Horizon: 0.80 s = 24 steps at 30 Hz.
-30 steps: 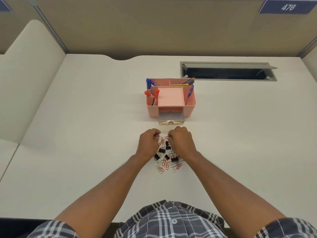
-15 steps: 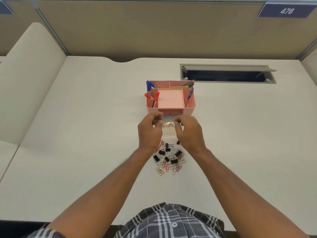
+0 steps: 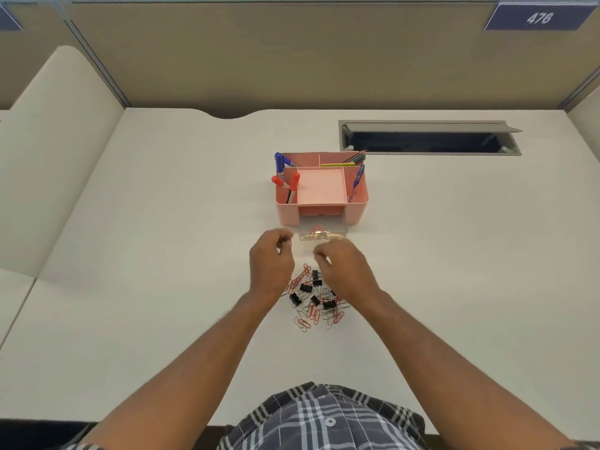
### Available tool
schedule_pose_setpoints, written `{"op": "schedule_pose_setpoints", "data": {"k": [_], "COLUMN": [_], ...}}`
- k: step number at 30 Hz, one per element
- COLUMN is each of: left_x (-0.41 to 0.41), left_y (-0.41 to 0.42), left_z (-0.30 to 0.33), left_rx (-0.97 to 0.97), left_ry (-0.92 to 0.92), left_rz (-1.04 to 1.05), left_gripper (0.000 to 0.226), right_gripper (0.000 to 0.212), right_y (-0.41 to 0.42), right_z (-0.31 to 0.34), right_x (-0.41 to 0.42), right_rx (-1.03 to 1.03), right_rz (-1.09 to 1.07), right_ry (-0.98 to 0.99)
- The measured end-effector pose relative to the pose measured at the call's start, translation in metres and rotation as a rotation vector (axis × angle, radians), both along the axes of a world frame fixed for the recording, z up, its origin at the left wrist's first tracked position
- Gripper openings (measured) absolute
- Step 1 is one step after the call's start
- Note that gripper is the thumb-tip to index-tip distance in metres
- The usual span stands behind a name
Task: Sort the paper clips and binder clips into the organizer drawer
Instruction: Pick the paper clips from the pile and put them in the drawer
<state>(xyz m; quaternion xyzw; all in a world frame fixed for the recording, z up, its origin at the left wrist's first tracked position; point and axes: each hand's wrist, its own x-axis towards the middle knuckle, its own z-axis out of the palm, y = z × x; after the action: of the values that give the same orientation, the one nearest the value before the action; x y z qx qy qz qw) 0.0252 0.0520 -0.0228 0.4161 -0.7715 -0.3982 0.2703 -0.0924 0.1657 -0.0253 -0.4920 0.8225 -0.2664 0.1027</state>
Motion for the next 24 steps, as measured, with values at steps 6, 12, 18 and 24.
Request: {"op": "schedule_pose_setpoints", "data": {"k": [6, 12, 18, 24], "left_x": [0.028, 0.023, 0.014, 0.012], "left_y": [0.009, 0.014, 0.015, 0.015], "left_z": [-0.035, -0.034, -0.032, -0.033], "left_rx": [0.041, -0.137, -0.119, -0.025], "left_ry": [-0.514, -0.582, -0.554, -0.51], "left_rz": [-0.206, -0.305, -0.355, -0.32], "left_gripper": [0.027, 0.012, 0.012, 0.015], "right_gripper": [0.018, 0.012, 0.013, 0.022], "right_y": [-0.01, -0.016, -0.006, 0.001], "right_z": [-0.026, -0.027, -0.028, -0.026], "right_x": [0.022, 0.026, 0.018, 0.006], "right_rx": [0.243, 0.31, 0.326, 0.258], "right_rz": [0.078, 0.098, 0.074, 0.032], "right_ry": [0.056, 0.114, 0.084, -0.004]}}
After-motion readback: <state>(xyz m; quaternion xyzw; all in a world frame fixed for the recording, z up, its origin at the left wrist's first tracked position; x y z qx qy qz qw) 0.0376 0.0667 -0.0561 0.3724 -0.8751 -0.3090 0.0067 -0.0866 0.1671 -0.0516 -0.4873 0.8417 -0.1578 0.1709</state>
